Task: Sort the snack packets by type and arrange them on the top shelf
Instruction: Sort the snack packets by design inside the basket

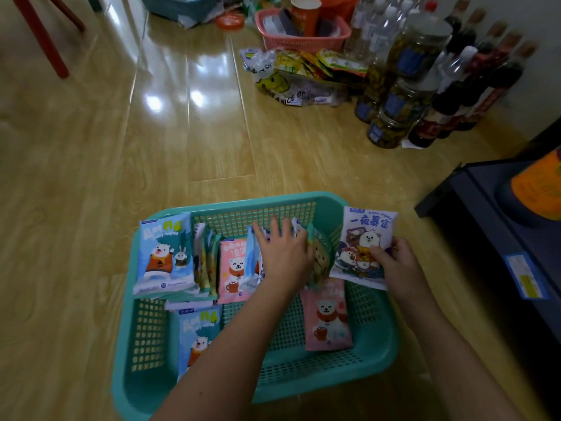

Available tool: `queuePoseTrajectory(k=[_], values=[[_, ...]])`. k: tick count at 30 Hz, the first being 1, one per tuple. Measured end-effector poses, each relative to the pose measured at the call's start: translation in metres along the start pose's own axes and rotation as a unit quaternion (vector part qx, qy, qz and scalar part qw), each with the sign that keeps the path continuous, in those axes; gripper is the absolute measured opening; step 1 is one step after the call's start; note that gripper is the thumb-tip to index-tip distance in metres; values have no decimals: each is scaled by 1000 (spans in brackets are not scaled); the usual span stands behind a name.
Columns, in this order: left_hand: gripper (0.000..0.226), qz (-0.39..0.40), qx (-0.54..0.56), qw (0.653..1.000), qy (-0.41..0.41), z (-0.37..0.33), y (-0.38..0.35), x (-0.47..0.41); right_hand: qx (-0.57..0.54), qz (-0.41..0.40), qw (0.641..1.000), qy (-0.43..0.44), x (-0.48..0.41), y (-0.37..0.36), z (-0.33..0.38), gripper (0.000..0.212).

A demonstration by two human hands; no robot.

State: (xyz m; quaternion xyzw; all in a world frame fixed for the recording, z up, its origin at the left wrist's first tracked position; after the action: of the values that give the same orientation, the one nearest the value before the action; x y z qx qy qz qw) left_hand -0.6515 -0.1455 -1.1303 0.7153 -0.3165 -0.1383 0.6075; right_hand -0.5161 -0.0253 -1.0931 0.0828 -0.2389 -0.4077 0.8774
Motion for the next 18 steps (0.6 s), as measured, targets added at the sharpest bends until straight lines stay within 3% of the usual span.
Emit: queuePoseTrajectory(k=[4,7,9,13,18], values=[[70,11,29,998,49,12,-5,6,183,20,983,22,-1,-21,6,26],[106,41,94,984,146,28,-9,9,318,13,947,48,1,-35,11,23],[118,44,125,976,175,34,-8,10,377,-7,923,71,2,-42,14,17],[131,45,184,953,236,44,-10,16,416,-13,905,85,-3,-54,14,20],[137,64,207,942,255,50,-8,10,354,10,934,37,-15,-61,9,27]])
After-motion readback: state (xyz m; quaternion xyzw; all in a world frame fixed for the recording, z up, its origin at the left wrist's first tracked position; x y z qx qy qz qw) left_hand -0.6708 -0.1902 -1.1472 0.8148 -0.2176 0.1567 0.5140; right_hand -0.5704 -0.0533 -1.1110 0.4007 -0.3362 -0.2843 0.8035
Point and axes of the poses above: each hand's wrist, its own x-axis away from the middle knuckle, its own y-axis out of the back of the hand, z = x × y, the point moved 7 cm from there along -x, towards the middle knuckle
